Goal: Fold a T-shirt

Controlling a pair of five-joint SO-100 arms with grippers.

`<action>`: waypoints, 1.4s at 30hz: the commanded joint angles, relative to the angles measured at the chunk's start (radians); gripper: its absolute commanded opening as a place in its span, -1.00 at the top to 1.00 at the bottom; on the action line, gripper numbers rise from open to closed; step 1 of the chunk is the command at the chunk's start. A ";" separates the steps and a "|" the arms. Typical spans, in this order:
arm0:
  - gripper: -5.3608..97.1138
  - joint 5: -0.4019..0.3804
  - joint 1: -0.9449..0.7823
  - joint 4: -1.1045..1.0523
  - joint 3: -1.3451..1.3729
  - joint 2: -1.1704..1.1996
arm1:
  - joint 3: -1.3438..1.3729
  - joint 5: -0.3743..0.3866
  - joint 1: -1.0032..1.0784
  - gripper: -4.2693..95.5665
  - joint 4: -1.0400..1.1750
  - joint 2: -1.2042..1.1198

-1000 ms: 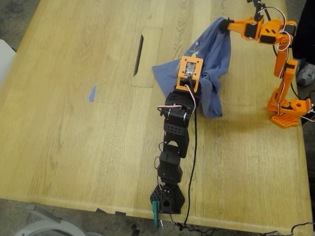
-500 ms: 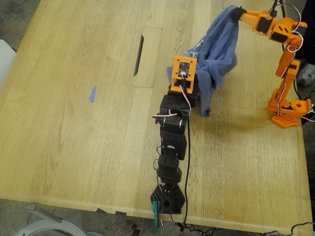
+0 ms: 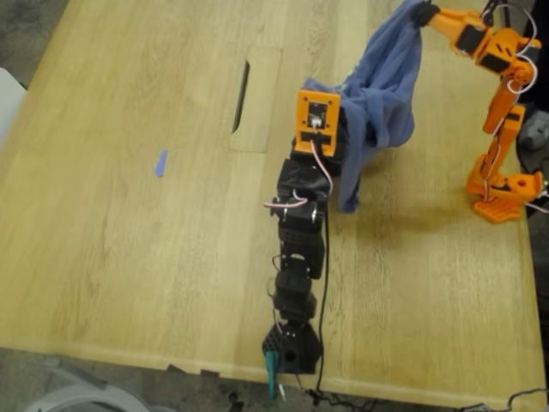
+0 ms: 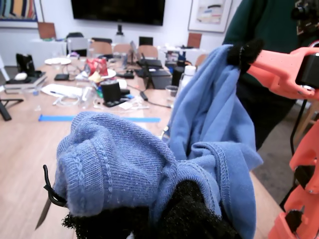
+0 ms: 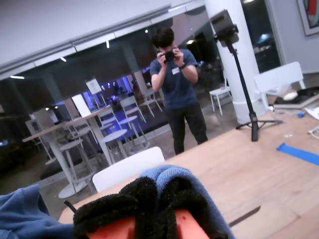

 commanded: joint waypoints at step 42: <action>0.90 0.026 0.738 -0.479 -0.077 0.006 | 0.571 -0.179 -0.064 0.83 -0.377 0.649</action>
